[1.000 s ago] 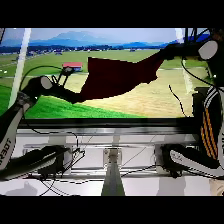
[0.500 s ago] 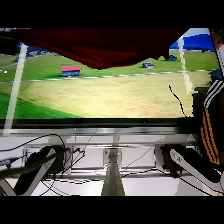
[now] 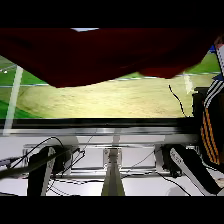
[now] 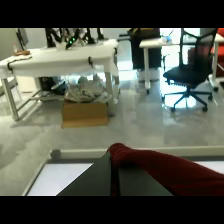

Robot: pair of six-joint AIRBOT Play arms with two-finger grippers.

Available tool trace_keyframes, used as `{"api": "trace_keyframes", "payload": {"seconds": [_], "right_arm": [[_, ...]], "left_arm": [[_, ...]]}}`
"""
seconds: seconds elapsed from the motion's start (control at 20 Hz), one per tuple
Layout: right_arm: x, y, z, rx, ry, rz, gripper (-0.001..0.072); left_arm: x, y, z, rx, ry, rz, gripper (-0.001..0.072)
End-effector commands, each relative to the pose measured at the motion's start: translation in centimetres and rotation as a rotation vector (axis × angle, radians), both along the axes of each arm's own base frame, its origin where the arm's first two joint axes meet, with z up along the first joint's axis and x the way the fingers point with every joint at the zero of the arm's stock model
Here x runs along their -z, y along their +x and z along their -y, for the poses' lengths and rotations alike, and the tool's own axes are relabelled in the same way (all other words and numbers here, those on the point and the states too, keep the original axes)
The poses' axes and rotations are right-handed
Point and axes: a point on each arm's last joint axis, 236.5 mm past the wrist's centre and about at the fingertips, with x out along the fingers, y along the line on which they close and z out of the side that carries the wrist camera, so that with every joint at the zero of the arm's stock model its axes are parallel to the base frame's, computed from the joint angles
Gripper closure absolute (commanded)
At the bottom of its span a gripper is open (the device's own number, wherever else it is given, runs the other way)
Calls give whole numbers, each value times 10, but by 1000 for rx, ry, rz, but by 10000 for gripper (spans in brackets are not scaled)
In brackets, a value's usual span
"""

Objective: Fold the clothes and pants, and hang the long-sleeved shirts on hangers.

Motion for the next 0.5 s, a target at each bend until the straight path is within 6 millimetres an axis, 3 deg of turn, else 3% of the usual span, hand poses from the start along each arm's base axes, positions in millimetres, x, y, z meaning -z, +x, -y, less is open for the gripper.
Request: {"api": "trace_keyframes", "payload": {"seconds": [0.0, 0.1, 0.15, 0.25, 0.3, 0.45], "right_arm": [[40, -48, -28, -120, -1, -206, 696], [69, -43, -26, -123, -2, -287, 696], [88, -35, -25, -121, 9, -329, 696], [130, -12, -21, -103, 47, -402, 696], [151, 10, -16, -72, 76, -401, 696], [219, 79, 6, 60, 202, -372, 695]], "left_arm": [[-1, 0, -3, -3, -55, 10, 698], [28, 32, -16, 9, -109, -77, 699], [53, 52, -22, 24, -146, -152, 699], [126, 102, -23, 87, -239, -358, 700], [167, 133, -17, 125, -275, -452, 699], [302, 206, 26, 227, -342, -713, 699]]}}
